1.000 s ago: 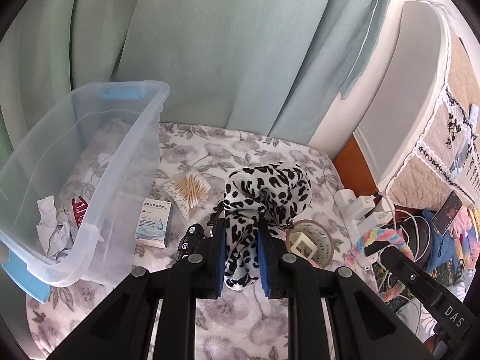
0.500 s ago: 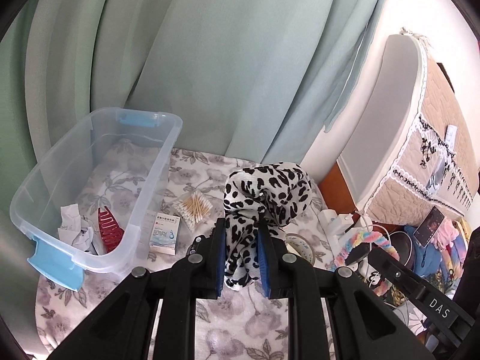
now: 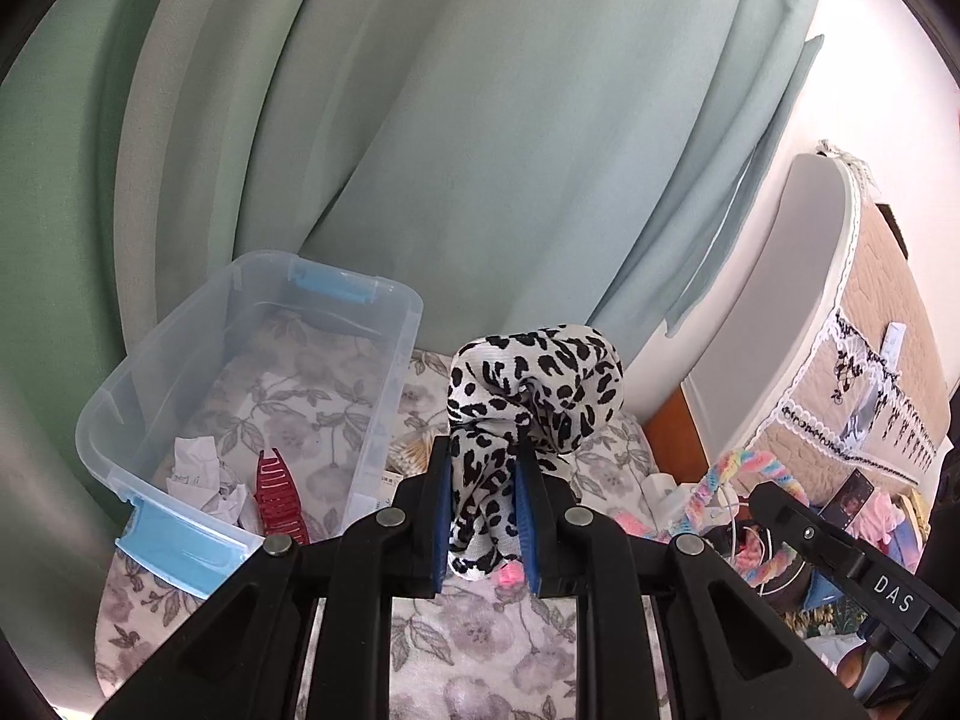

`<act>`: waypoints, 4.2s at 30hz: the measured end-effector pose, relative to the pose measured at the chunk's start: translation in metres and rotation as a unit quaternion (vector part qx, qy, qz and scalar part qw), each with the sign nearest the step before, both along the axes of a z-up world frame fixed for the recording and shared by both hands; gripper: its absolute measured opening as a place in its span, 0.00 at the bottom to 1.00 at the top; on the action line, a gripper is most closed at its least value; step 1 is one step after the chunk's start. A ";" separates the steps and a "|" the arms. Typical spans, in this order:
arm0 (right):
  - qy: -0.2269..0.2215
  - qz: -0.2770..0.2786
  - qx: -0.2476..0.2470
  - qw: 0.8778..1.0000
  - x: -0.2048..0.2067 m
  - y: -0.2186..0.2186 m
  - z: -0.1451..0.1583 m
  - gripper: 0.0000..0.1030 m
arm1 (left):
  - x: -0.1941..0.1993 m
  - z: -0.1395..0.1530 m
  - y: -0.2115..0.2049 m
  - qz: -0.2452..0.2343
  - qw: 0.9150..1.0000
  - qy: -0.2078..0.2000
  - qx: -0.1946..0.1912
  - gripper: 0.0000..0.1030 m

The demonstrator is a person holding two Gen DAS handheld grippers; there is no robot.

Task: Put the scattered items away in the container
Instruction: 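Lift and carry the rope ring and scrunchie over the clear box with both grippers, then open both grippers to drop the rope ring and scrunchie into the box, then withdraw both grippers from the box toward the remaining items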

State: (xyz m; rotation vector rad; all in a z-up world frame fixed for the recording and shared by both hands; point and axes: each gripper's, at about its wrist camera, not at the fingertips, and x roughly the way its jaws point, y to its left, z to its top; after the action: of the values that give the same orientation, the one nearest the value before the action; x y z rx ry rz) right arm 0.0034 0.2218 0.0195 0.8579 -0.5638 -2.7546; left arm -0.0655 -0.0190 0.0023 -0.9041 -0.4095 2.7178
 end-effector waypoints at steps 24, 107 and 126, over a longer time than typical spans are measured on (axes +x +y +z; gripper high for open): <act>0.019 0.106 0.062 0.992 -0.051 -0.103 0.025 0.08 | -0.011 -0.002 -0.100 0.084 0.994 0.019 0.067 0.19; -0.088 0.211 0.119 0.966 -0.134 -0.208 -0.032 0.95 | -0.078 -0.024 -0.139 0.132 0.986 -0.090 0.056 0.88; -0.077 0.157 0.070 0.982 -0.114 -0.147 -0.027 1.00 | -0.061 0.003 -0.111 0.127 0.990 -0.054 0.018 1.00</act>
State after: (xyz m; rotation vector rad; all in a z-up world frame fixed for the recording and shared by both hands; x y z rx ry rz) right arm -0.1105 0.0751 -0.0071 1.0948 -0.2351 -2.4761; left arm -0.1266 -0.1304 0.0053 -1.0579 -0.6351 2.8849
